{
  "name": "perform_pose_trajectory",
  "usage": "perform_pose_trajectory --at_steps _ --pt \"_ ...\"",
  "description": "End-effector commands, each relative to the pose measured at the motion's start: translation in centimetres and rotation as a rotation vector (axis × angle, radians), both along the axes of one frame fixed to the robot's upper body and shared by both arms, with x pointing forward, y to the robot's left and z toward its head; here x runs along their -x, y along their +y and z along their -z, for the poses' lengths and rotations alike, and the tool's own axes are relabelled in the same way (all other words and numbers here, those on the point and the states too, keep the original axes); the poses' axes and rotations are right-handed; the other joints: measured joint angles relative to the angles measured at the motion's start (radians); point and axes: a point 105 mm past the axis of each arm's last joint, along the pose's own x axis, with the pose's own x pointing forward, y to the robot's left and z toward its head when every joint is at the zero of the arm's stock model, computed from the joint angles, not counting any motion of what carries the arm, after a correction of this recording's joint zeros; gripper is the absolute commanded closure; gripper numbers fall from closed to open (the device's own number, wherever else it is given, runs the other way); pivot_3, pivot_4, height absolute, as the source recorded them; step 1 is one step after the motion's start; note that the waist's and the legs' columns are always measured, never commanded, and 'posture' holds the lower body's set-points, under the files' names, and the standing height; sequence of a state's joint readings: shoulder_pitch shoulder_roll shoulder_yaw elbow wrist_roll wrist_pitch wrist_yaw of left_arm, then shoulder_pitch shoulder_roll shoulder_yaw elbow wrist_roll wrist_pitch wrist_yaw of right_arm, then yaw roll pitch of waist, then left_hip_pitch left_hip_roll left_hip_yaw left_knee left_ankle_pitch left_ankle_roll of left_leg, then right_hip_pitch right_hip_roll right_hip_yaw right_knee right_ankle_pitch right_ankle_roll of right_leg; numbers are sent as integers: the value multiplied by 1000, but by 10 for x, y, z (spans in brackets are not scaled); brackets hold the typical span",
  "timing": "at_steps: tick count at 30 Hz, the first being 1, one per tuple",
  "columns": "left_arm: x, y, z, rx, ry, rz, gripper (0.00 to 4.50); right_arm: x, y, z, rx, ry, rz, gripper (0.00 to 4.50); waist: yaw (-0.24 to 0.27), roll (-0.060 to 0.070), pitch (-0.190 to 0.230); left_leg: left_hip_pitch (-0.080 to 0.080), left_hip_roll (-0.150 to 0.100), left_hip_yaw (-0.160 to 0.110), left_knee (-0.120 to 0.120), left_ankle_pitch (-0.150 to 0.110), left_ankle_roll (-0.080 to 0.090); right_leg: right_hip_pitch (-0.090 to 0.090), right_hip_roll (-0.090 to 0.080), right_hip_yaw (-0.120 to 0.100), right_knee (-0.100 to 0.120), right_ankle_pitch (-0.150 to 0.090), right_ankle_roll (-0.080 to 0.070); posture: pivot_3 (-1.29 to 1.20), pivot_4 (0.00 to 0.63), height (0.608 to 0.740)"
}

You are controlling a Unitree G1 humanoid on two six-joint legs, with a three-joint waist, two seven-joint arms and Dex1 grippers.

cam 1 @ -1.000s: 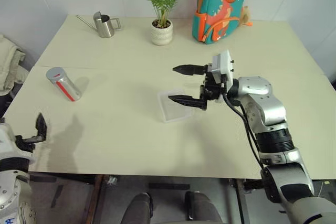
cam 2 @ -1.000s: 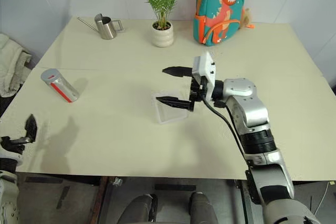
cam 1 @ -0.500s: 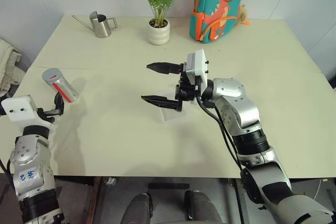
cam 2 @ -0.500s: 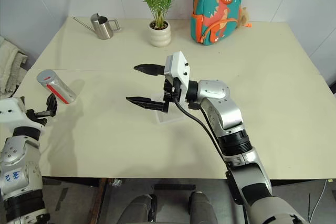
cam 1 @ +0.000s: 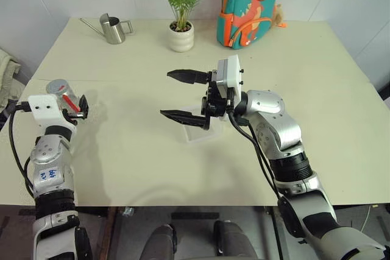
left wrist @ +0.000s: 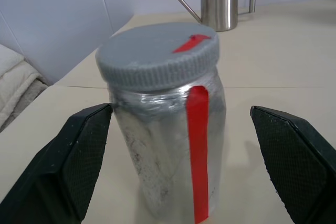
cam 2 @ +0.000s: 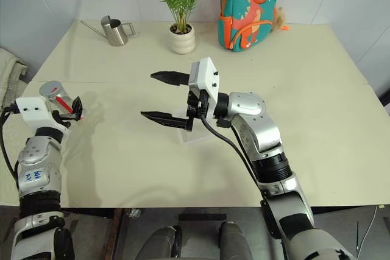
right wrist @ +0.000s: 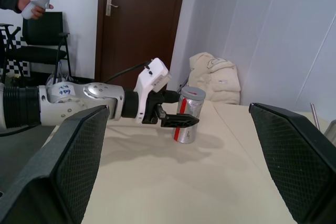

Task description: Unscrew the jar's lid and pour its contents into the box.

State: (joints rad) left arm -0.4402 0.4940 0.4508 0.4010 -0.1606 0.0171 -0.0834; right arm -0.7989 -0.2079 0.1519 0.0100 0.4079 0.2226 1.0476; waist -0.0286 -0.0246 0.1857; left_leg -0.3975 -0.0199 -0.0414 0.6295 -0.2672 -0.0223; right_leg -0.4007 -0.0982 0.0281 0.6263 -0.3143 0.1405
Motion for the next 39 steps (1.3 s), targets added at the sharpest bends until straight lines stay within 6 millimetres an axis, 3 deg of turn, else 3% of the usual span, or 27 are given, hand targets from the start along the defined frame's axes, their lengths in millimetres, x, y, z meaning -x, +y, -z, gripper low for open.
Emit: perform_pose_trajectory --at_steps 1,8,13,21,30,33,39 --pt "0 7 -15 -28 -50 -49 25 8 -1 -10 -34 -30 -18 0 0 0 0 -1 0 0 0 0 0 -1 0 0 0 0 0 0 150 740" --pt "0 -7 -3 36 -76 -121 25 6 -3 -8 -34 -14 -14 0 2 -1 -1 -7 -1 1 2 0 0 -8 -3 -3 3 0 1 0 150 740" --pt "-7 -9 -2 98 -99 -181 25 4 -4 -3 -20 6 -21 0 2 -2 -1 -7 -1 1 2 0 0 -9 -7 -18 3 1 -1 0 150 740" --pt "-19 1 -12 135 -135 -346 25 2 -5 5 -3 41 -32 0 2 -2 -1 -7 -6 3 3 1 1 -8 -13 -27 3 4 -2 0 150 740" --pt "-32 11 -18 156 -128 -412 25 -1 -10 15 17 97 -31 0 3 -3 -2 -7 -8 4 4 1 2 -9 -16 -40 3 5 -3 0 150 740" --pt "-36 8 -21 146 -130 -391 554 -1 -10 17 19 104 -29 0 4 -3 -2 -7 -8 4 4 2 1 -9 -17 -44 3 5 -4 0 150 740" --pt "-39 0 -19 128 -127 -363 2314 0 -11 22 21 117 -20 0 3 -3 -2 -7 -7 5 4 1 2 -9 -18 -46 2 6 -4 0 150 740"
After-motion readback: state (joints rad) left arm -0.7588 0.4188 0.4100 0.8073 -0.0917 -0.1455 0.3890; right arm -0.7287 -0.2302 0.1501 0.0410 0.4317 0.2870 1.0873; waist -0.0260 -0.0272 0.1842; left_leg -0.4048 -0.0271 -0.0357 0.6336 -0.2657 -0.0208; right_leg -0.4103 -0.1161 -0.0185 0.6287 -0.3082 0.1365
